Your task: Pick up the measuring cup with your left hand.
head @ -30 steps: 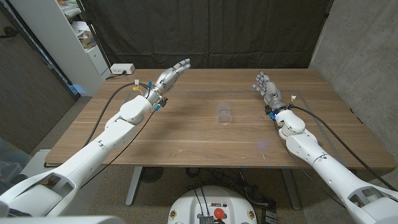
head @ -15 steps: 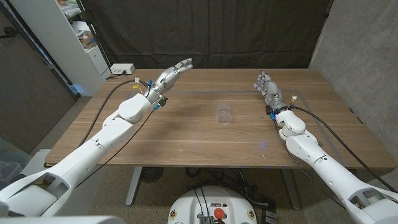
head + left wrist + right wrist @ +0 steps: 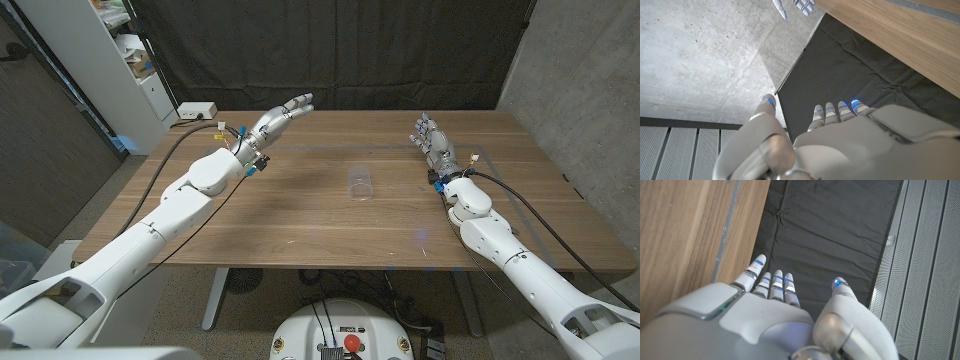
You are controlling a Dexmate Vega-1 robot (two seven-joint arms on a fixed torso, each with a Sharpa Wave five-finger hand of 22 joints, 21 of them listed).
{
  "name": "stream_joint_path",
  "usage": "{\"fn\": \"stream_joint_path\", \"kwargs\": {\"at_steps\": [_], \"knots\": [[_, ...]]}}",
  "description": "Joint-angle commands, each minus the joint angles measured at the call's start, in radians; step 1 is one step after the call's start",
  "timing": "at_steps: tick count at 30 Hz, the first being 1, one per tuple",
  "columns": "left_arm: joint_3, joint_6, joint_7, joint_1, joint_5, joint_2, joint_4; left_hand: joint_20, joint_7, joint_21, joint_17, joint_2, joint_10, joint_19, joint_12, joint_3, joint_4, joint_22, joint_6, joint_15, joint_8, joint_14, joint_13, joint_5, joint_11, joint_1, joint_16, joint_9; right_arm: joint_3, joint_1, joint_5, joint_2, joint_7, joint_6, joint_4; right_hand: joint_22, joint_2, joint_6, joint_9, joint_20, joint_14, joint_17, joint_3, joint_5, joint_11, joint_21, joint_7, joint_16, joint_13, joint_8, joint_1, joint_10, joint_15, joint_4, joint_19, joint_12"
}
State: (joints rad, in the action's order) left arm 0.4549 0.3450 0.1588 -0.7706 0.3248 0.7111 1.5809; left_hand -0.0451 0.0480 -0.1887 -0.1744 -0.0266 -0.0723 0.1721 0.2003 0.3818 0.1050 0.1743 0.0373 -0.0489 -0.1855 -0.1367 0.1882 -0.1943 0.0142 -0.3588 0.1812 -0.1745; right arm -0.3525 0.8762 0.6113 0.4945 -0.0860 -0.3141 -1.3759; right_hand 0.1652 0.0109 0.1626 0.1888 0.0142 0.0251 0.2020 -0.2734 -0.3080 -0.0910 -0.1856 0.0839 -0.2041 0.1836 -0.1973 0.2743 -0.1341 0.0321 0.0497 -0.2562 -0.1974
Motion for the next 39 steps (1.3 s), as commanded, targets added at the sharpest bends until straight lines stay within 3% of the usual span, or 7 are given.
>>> {"fn": "stream_joint_path", "kwargs": {"at_steps": [1,23,39], "knots": [[0.017,-0.021,0.016,0.023,-0.026,0.008,0.011,-0.008,0.001,-0.003,-0.002,0.002,0.001,0.005,0.007,0.003,0.007,0.005,-0.008,0.003,-0.004,-0.008,0.004,0.004,-0.005,-0.012,0.0,-0.004,0.006,0.001,0.0,-0.004,-0.006,-0.012,0.003,0.004,-0.002,0.009,0.001,-0.001,0.009,0.006,0.001,-0.006,0.001,-0.004,0.0,-0.004,0.006,-0.002,-0.003,-0.007,0.001,-0.001,-0.003,-0.002],[0.047,-0.109,0.016,0.056,-0.11,0.038,0.074,-0.025,-0.002,-0.003,-0.002,-0.001,-0.001,0.009,0.006,0.006,0.015,0.006,-0.01,0.004,-0.004,-0.008,0.004,0.003,-0.006,-0.022,0.001,-0.004,0.011,-0.011,0.01,-0.014,-0.003,-0.017,0.018,0.004,-0.003,0.007,0.001,-0.002,0.009,0.007,0.003,-0.009,0.0,-0.004,-0.001,-0.004,0.006,-0.001,-0.003,-0.007,0.0,0.001,-0.003,-0.001],[0.054,-0.201,-0.007,0.048,-0.188,0.08,0.178,-0.034,-0.004,-0.004,-0.002,-0.003,-0.004,0.011,0.005,0.008,0.022,0.006,-0.004,0.005,-0.002,-0.011,0.004,0.002,-0.01,-0.031,0.001,-0.004,0.018,-0.018,0.018,-0.015,0.01,-0.029,0.031,0.004,-0.002,0.007,0.001,-0.001,0.009,0.007,0.004,-0.011,0.0,-0.004,-0.002,-0.003,0.006,-0.001,-0.004,-0.007,0.001,0.002,-0.003,-0.001]]}}
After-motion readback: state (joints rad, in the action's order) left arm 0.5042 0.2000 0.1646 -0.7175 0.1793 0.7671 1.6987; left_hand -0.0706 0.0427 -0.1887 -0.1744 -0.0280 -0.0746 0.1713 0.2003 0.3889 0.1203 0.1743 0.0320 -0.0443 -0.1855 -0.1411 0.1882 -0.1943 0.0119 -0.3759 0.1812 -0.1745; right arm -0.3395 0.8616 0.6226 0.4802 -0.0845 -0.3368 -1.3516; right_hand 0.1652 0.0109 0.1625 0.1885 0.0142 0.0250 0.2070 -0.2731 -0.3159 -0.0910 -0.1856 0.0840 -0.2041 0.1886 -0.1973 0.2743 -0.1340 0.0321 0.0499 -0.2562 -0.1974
